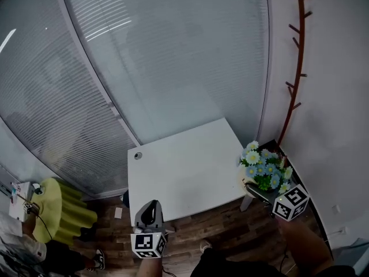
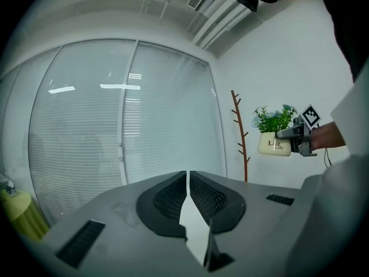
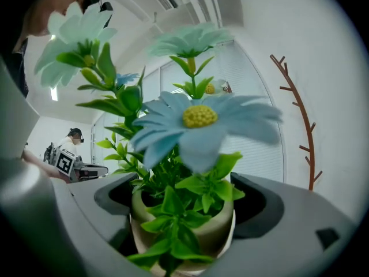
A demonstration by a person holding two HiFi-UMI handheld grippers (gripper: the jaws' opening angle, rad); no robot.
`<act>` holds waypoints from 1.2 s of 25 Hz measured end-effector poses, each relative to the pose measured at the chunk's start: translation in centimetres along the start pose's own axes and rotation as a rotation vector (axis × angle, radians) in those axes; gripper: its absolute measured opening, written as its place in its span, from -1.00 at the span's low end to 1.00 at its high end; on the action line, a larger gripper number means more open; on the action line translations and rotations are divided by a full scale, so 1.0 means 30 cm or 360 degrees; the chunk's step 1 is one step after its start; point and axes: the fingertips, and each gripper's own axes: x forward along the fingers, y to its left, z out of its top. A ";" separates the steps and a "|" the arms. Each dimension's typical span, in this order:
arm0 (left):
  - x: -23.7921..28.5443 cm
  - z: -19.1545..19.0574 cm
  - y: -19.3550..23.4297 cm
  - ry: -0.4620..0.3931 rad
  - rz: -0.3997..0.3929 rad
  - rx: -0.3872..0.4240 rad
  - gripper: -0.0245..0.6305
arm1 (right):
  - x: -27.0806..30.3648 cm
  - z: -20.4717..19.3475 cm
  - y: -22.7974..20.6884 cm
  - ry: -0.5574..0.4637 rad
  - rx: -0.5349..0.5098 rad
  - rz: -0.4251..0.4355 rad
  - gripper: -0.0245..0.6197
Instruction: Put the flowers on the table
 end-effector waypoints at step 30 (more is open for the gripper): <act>0.401 -0.066 0.599 -0.0026 -0.0061 -0.0043 -0.86 | 0.726 0.017 0.102 0.0054 -0.0024 -0.0049 0.58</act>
